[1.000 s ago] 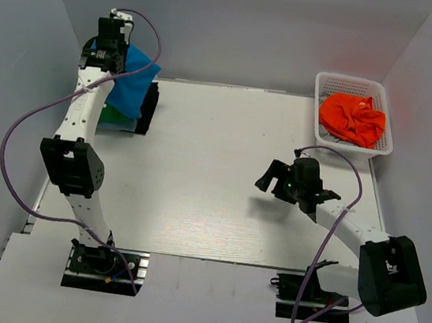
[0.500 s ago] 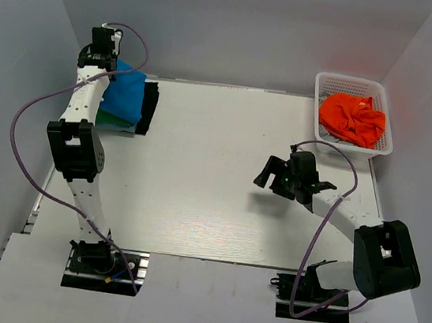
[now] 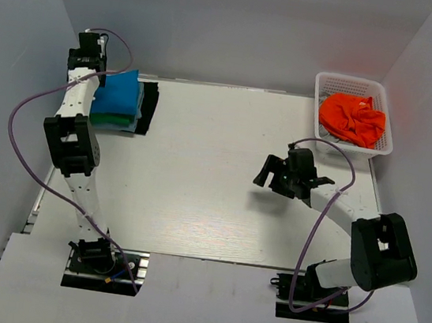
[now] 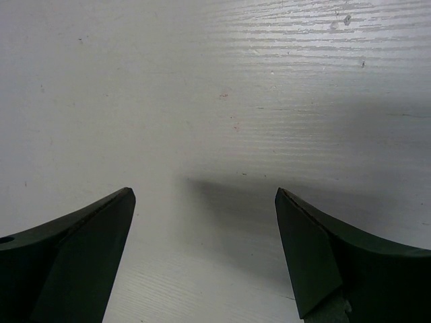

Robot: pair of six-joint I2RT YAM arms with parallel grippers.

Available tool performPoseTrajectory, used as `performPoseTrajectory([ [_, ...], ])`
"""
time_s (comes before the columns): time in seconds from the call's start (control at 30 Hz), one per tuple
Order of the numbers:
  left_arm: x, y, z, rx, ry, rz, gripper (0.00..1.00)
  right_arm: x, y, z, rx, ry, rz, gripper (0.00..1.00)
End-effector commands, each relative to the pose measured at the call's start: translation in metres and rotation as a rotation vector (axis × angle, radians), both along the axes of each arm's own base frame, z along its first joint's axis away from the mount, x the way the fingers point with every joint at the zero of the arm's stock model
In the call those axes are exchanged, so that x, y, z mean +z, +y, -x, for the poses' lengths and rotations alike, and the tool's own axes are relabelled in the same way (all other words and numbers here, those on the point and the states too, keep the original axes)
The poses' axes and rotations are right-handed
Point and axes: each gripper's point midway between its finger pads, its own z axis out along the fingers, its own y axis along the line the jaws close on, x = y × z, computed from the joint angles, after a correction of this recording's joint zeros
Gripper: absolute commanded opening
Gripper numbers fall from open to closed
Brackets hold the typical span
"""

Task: Fold and stack the t-shirts
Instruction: Put the neatly folded tshirt into the corner of the board with the left arm

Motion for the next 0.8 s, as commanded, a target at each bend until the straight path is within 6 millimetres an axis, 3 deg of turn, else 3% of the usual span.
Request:
performPoseTrajectory([
  [0.0,0.027,0.015,0.0,0.061,-0.072,-0.03,0.78,0.016,0.004,-0.011,0.015,-0.044,0.003,0.9],
  [0.03,0.029,0.014,0.0,0.068,-0.079,-0.022,1.0,0.016,0.003,-0.012,0.008,-0.042,0.0,0.9],
  [0.2,0.045,-0.004,0.0,0.048,-0.15,0.091,1.0,0.02,0.004,-0.005,0.022,-0.052,-0.013,0.9],
  [0.23,0.048,-0.021,-0.002,0.004,-0.16,0.136,1.0,0.022,0.003,-0.006,0.016,-0.061,-0.014,0.9],
  [0.27,0.066,-0.026,0.003,-0.004,-0.197,0.158,1.0,0.029,0.003,-0.006,0.016,-0.085,-0.019,0.9],
  [0.33,0.076,-0.054,0.008,0.005,-0.243,0.277,1.0,0.034,0.0,-0.005,0.007,-0.115,-0.022,0.9],
  [0.37,0.093,-0.062,0.014,0.027,-0.293,0.34,1.0,0.037,-0.003,-0.006,-0.008,-0.131,-0.021,0.9],
  [0.4,0.095,-0.089,0.014,-0.041,-0.297,0.453,1.0,0.031,-0.006,-0.001,-0.009,-0.128,-0.015,0.9],
  [0.43,0.104,-0.111,0.011,-0.061,-0.352,0.533,1.0,0.038,-0.005,-0.003,-0.014,-0.156,-0.029,0.9],
  [0.47,0.081,-0.13,0.018,-0.08,-0.313,0.593,1.0,0.039,-0.008,-0.003,-0.025,-0.168,-0.022,0.9],
  [0.5,0.08,-0.155,0.023,-0.14,-0.316,0.665,1.0,0.049,-0.009,-0.001,-0.026,-0.203,-0.037,0.9],
  [0.53,0.115,-0.187,0.034,-0.212,-0.42,0.718,1.0,0.054,-0.006,-0.001,-0.021,-0.225,-0.053,0.9],
  [0.57,0.067,-0.204,0.056,-0.189,-0.336,0.767,1.0,0.052,-0.006,0.005,-0.011,-0.218,-0.066,0.9],
  [0.6,0.061,-0.223,0.069,-0.224,-0.346,0.804,1.0,0.074,-0.004,0.003,-0.011,-0.303,-0.106,0.9],
  [0.63,0.085,-0.256,0.096,-0.302,-0.418,0.862,1.0,0.063,-0.008,0.011,-0.013,-0.285,-0.105,0.9],
  [0.67,0.044,-0.274,0.116,-0.328,-0.381,0.912,1.0,0.063,-0.009,0.015,-0.011,-0.286,-0.105,0.9],
  [0.73,0.021,-0.307,0.148,-0.347,-0.356,0.987,1.0,0.068,-0.016,0.023,-0.02,-0.318,-0.102,0.9],
  [0.77,-0.007,-0.315,0.172,-0.352,-0.3,0.991,1.0,0.064,-0.022,0.032,-0.023,-0.298,-0.079,0.9],
])
